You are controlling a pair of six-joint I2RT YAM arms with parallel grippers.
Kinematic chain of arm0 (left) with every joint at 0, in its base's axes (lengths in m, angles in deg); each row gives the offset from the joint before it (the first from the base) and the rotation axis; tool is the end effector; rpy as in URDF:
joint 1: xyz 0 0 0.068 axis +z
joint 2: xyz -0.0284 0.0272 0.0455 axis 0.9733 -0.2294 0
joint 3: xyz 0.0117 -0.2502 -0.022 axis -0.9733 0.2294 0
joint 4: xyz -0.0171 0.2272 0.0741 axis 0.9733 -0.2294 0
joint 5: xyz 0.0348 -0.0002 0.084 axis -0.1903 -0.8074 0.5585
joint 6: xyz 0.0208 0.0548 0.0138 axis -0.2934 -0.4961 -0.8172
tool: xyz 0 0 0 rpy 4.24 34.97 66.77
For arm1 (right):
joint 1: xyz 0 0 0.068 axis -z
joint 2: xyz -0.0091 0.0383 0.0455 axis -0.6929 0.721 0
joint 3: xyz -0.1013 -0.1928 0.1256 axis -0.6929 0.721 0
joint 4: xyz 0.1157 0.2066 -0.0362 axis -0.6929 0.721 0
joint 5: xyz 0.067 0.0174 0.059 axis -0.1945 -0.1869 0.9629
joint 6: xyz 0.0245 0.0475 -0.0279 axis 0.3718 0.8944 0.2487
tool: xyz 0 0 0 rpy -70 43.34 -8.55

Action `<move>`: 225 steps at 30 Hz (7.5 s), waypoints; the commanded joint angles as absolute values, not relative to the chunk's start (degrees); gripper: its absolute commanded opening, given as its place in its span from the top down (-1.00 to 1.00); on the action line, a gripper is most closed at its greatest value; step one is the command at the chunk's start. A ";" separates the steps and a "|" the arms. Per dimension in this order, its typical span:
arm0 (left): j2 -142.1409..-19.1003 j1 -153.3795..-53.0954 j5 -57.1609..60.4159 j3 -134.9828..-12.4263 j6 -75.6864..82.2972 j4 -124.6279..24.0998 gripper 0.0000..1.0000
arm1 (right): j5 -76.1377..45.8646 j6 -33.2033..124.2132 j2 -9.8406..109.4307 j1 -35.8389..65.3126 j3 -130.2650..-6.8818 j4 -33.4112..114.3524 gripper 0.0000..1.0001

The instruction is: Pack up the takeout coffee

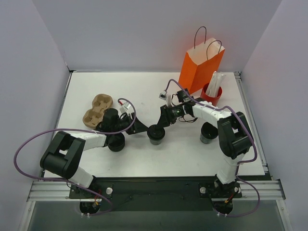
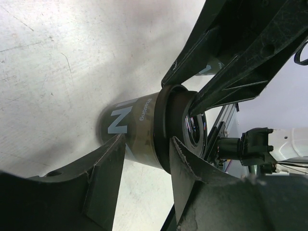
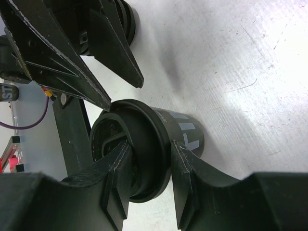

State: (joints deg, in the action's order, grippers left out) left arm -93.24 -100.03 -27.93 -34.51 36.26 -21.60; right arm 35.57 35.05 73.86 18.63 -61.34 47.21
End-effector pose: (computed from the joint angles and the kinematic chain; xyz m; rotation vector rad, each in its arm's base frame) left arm 0.2530 -0.1387 0.1630 0.0708 2.1876 -1.3778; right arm 0.3154 0.1906 0.1946 -1.0468 1.9903 1.3738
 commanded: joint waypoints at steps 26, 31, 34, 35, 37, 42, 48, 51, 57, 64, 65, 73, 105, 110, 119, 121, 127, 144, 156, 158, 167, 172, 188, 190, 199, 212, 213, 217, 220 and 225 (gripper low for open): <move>-94.87 -106.01 -22.64 -29.83 35.15 -15.70 0.00 | 18.10 41.85 67.07 17.85 -43.92 32.41 0.70; -86.10 -105.83 -13.70 -35.45 31.20 -32.30 -0.24 | 16.25 45.36 64.17 17.85 -41.81 29.34 0.71; -81.61 -106.18 -11.21 -36.60 31.53 -37.68 -0.32 | 14.76 48.08 63.90 17.76 -40.76 27.66 0.70; -80.63 -106.36 -10.94 -36.34 32.06 -37.95 -0.36 | 14.40 50.36 63.73 17.76 -40.23 26.96 0.71; -78.01 -107.40 -10.68 -35.03 33.90 -37.52 -0.39 | 13.09 52.74 63.11 17.76 -38.04 23.81 0.71; -76.05 -110.75 -8.93 -33.70 36.98 -35.85 -0.42 | 10.63 60.65 61.88 17.67 -33.81 15.64 0.70; -79.73 -112.77 -7.51 -33.70 39.36 -32.95 -0.41 | 7.46 63.56 60.47 16.62 -30.74 11.93 0.71; -81.06 -113.04 -6.64 -32.13 40.77 -29.96 -0.41 | 6.50 64.53 59.51 16.09 -29.42 10.96 0.70; -84.57 -113.12 -6.63 -30.80 41.91 -25.74 -0.23 | 4.30 66.46 58.72 15.13 -27.13 8.68 0.70; -87.30 -112.78 -5.41 -30.54 41.39 -25.12 -0.08 | 2.01 67.52 57.92 14.33 -24.49 6.56 0.70; -87.65 -112.60 -5.23 -30.63 41.30 -25.38 -0.08 | 2.01 67.43 58.18 14.33 -24.32 6.56 0.70; -87.65 -108.12 -10.22 -33.26 39.10 -25.82 -0.10 | 2.01 66.29 58.28 14.42 -24.40 7.62 0.71; -96.79 -105.22 -11.82 -33.44 37.25 -25.57 0.42 | 2.44 66.11 62.75 14.86 -22.65 7.18 0.75; -98.29 -103.46 -14.63 -32.21 38.84 -21.61 0.32 | 2.80 65.94 63.20 15.65 -23.26 8.84 0.75; -91.17 -101.08 -15.16 -39.76 32.87 -32.85 -0.06 | 0.69 62.51 60.47 16.18 -25.81 15.71 0.76; -91.52 -101.00 -16.03 -40.99 32.59 -32.68 -0.07 | 0.60 62.95 60.30 16.18 -25.72 15.44 0.76; -94.07 -101.00 -19.64 -40.91 33.12 -27.50 -0.07 | 0.51 63.74 60.39 16.18 -26.16 15.35 0.76; -97.15 -101.26 -24.56 -39.77 35.32 -17.57 -0.08 | 0.34 63.83 60.47 16.00 -26.34 15.62 0.77; -94.42 -102.58 -23.42 -40.38 34.70 -17.74 -0.08 | 0.16 64.00 60.12 16.00 -26.43 15.88 0.77; -94.95 -103.01 -23.34 -40.56 34.62 -17.39 -0.08 | 0.16 63.91 59.95 16.00 -26.43 16.06 0.77; -97.85 -103.55 -21.40 -40.30 33.91 -17.13 -0.01 | 0.25 63.39 59.94 16.00 -26.07 16.14 0.77; -98.20 -103.37 -20.87 -40.38 33.83 -17.12 0.00 | 0.69 62.77 60.30 16.00 -25.99 16.23 0.77; -101.71 -103.46 -15.87 -40.65 32.59 -20.46 0.09 | 1.92 61.54 62.05 16.00 -23.97 13.86 0.77; -102.16 -103.37 -14.99 -40.03 32.59 -20.55 0.12 | 1.92 61.72 62.58 16.00 -23.53 13.25 0.77; -107.08 -103.37 -12.36 -39.94 33.65 -22.21 0.20 | 2.62 61.81 64.78 16.44 -23.52 13.07 0.77; -100.50 -105.04 -16.11 -44.23 36.03 -29.23 -0.04 | 4.12 54.52 64.08 17.06 -29.84 23.70 0.74; -99.97 -104.78 -16.82 -45.56 35.41 -30.56 -0.07 | 4.20 54.16 63.99 17.06 -30.29 24.75 0.74; -99.26 -103.55 -19.90 -51.62 31.64 -35.04 -0.16 | 4.64 52.84 63.72 17.14 -31.43 25.55 0.74; -100.48 -102.93 -22.36 -54.09 30.40 -35.41 -0.17 | 5.52 51.96 64.07 17.06 -32.22 25.90 0.74; -102.33 -101.61 -27.45 -54.71 30.05 -30.75 -0.17 | 6.49 50.47 64.34 17.06 -33.02 26.34 0.74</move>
